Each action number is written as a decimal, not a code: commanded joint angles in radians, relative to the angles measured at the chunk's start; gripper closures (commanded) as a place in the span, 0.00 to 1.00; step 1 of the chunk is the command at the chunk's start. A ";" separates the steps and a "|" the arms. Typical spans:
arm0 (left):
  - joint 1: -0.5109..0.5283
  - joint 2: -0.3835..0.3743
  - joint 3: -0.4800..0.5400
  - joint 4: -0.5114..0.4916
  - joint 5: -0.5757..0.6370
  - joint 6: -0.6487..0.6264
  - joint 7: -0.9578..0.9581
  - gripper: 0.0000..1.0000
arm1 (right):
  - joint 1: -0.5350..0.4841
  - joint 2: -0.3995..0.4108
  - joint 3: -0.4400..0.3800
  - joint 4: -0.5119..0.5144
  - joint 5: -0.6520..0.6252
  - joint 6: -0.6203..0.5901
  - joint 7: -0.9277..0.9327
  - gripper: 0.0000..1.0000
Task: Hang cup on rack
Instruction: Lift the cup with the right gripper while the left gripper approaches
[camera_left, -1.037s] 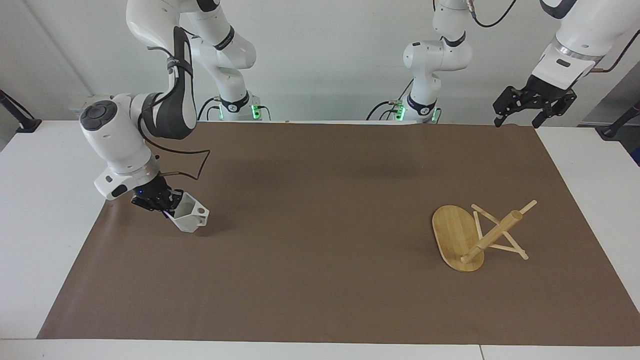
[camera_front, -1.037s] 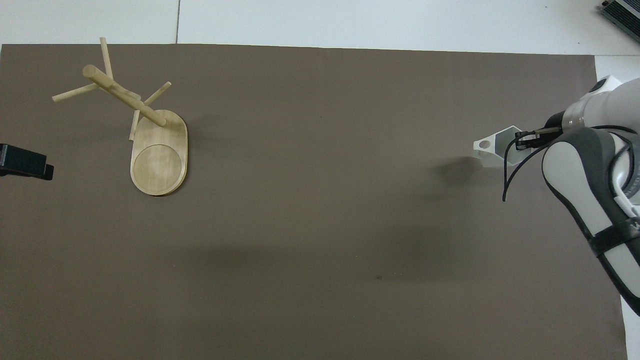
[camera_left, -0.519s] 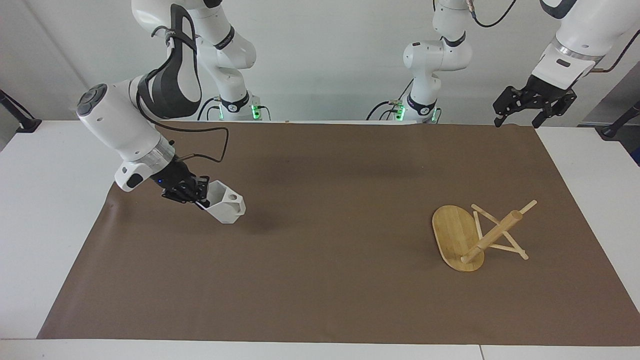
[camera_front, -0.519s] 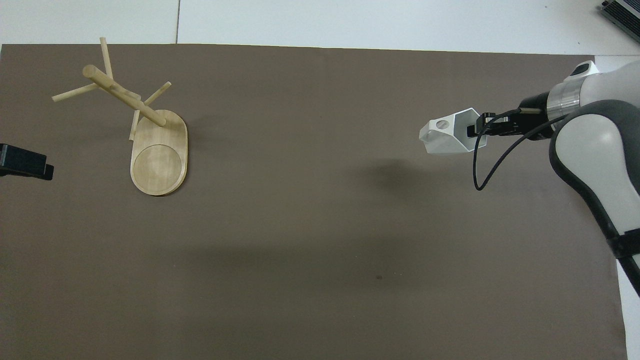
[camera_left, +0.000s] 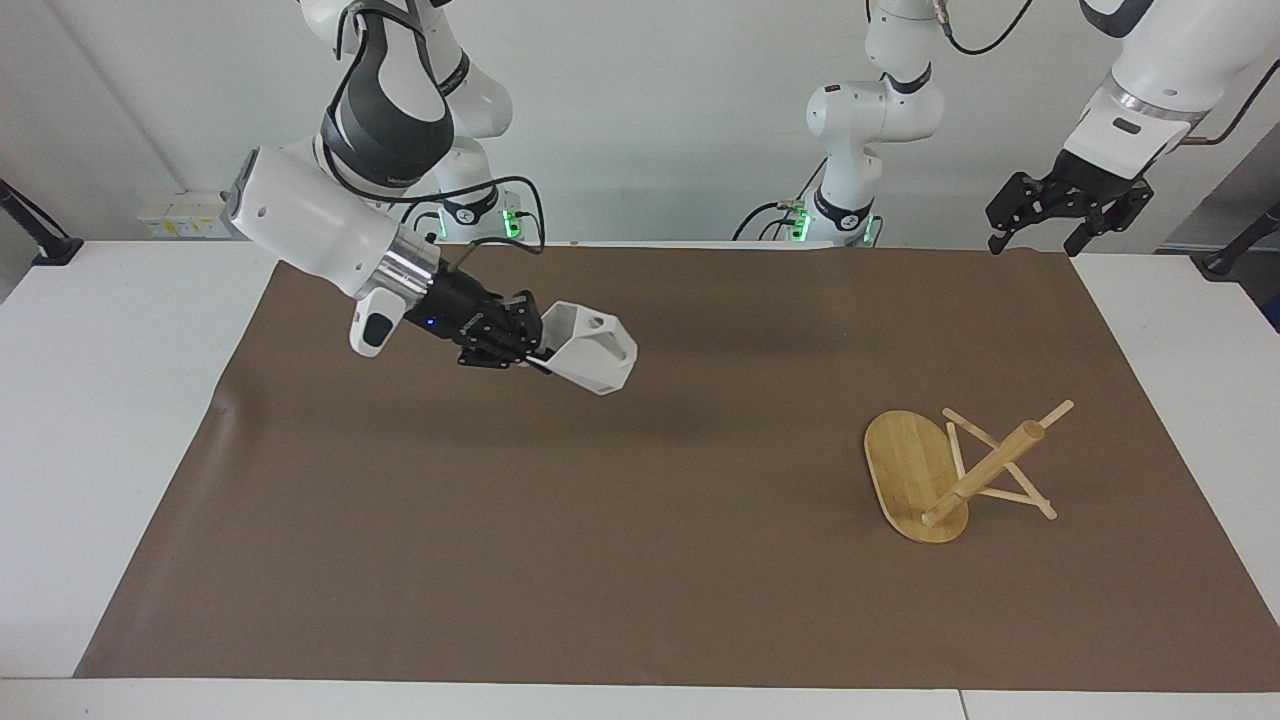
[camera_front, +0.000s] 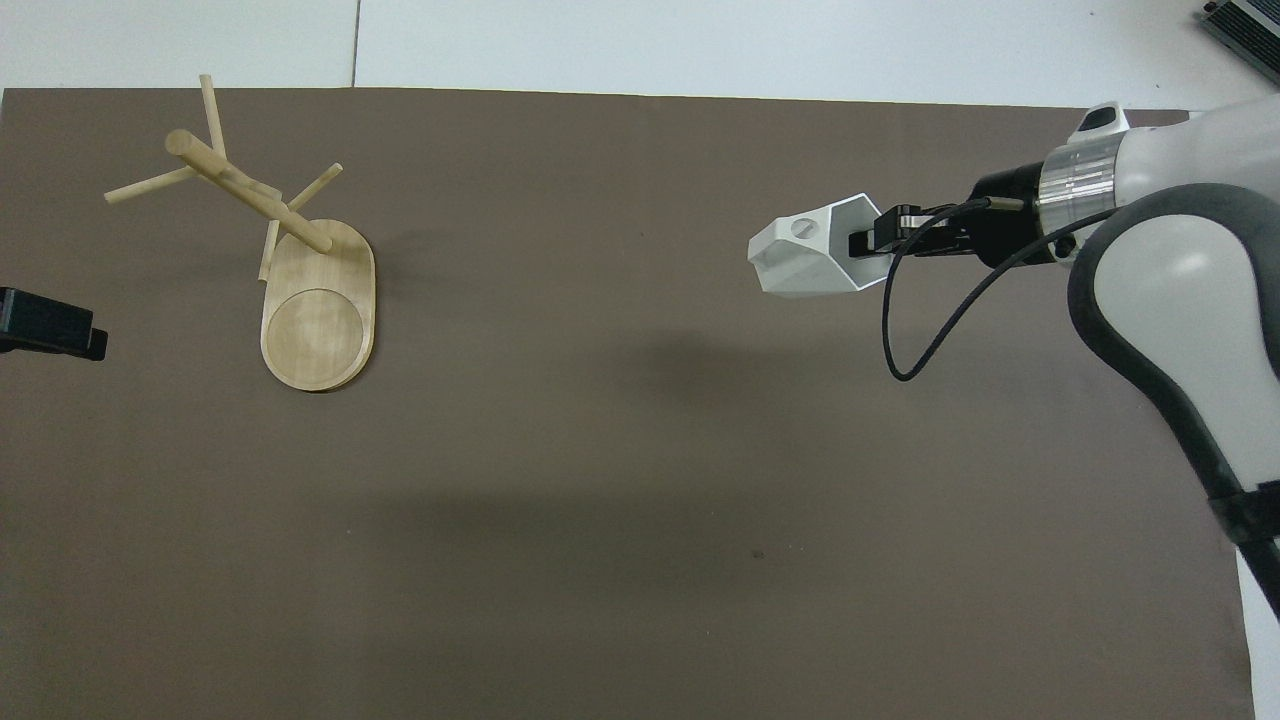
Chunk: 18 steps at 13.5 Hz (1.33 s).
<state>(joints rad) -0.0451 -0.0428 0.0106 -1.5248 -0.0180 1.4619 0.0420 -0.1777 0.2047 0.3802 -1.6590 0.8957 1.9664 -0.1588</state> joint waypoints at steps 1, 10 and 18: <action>0.008 -0.015 -0.001 -0.014 -0.005 -0.006 0.009 0.00 | -0.014 -0.007 0.071 0.007 0.155 -0.017 -0.024 1.00; -0.013 -0.009 -0.024 -0.012 -0.097 0.027 -0.441 0.00 | 0.047 -0.011 0.103 0.001 0.327 0.067 -0.077 1.00; -0.013 0.027 -0.064 0.002 -0.284 0.156 -1.167 0.00 | 0.093 0.027 0.104 -0.004 0.313 0.186 -0.108 1.00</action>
<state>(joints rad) -0.0487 -0.0311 -0.0551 -1.5250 -0.2684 1.5970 -0.9948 -0.0842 0.2250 0.4740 -1.6561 1.1914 2.1149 -0.2315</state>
